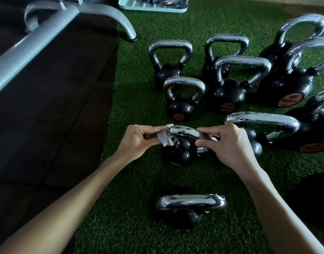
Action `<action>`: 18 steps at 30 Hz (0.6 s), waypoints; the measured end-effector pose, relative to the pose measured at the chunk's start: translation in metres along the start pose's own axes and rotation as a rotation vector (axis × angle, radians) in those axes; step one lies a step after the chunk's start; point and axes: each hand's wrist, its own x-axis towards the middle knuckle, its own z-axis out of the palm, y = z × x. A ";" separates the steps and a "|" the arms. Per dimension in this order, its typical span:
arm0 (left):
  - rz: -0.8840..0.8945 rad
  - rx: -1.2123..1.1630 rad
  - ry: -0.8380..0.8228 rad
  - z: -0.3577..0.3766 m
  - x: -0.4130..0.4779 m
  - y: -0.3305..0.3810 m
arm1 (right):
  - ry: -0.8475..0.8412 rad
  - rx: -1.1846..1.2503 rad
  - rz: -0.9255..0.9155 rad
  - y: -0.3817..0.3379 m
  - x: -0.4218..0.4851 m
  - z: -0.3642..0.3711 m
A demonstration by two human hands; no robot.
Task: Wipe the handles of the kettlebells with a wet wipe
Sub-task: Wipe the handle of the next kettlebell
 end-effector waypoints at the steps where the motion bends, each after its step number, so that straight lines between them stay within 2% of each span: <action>1: 0.037 0.028 0.035 0.002 -0.001 0.002 | -0.006 0.018 -0.001 0.000 0.000 0.000; 3: 0.047 0.020 0.067 0.007 -0.002 0.004 | -0.005 0.040 0.001 0.002 0.000 0.001; 6: -0.043 0.015 0.051 0.012 -0.005 -0.003 | -0.011 0.024 -0.011 0.003 0.001 -0.001; 13: -0.074 0.072 0.035 -0.006 -0.017 -0.009 | -0.128 -0.159 -0.205 -0.024 0.016 0.001; 18: -0.008 0.077 0.242 -0.050 -0.026 0.003 | -0.235 -0.300 -0.284 -0.062 0.031 0.011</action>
